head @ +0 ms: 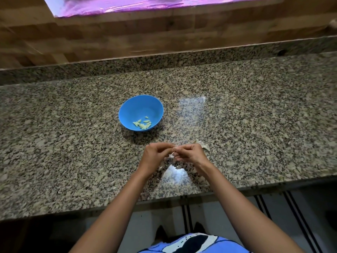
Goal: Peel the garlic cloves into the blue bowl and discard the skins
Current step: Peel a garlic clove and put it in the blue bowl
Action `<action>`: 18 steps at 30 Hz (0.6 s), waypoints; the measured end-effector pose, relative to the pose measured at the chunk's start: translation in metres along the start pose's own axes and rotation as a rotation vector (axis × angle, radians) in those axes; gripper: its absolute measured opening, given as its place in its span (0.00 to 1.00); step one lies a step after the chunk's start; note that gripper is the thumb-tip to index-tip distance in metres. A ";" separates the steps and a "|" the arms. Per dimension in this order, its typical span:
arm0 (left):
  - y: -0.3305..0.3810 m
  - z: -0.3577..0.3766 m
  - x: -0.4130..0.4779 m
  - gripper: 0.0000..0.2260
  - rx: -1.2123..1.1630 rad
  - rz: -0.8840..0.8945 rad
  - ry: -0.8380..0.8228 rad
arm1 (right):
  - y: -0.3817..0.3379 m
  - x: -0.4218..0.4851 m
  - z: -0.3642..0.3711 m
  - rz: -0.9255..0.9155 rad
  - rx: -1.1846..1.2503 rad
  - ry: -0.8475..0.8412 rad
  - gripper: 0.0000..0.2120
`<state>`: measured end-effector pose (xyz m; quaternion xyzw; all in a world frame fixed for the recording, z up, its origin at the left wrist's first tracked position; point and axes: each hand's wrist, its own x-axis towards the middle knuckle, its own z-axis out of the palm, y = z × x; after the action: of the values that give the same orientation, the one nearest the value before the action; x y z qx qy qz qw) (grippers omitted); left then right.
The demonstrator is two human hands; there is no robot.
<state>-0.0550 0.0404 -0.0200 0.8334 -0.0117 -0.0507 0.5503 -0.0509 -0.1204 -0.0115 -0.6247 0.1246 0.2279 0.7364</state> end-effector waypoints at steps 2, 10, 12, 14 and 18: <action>0.003 0.003 -0.001 0.05 -0.240 -0.098 0.000 | -0.002 -0.001 0.001 -0.017 -0.008 -0.019 0.05; 0.005 0.011 -0.012 0.11 -1.004 -0.487 0.093 | 0.018 0.000 0.003 -0.043 -0.286 0.190 0.10; 0.001 0.014 -0.014 0.10 -0.937 -0.484 0.119 | 0.022 0.002 0.003 -0.094 -0.430 0.245 0.13; -0.001 0.018 -0.015 0.10 -0.845 -0.465 0.148 | 0.025 0.005 0.003 -0.148 -0.596 0.271 0.11; -0.003 0.022 -0.014 0.08 -0.706 -0.434 0.166 | 0.025 0.002 0.006 -0.292 -0.761 0.263 0.09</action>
<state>-0.0714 0.0223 -0.0308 0.5783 0.2265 -0.0991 0.7775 -0.0620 -0.1114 -0.0324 -0.8867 0.0346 0.0692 0.4559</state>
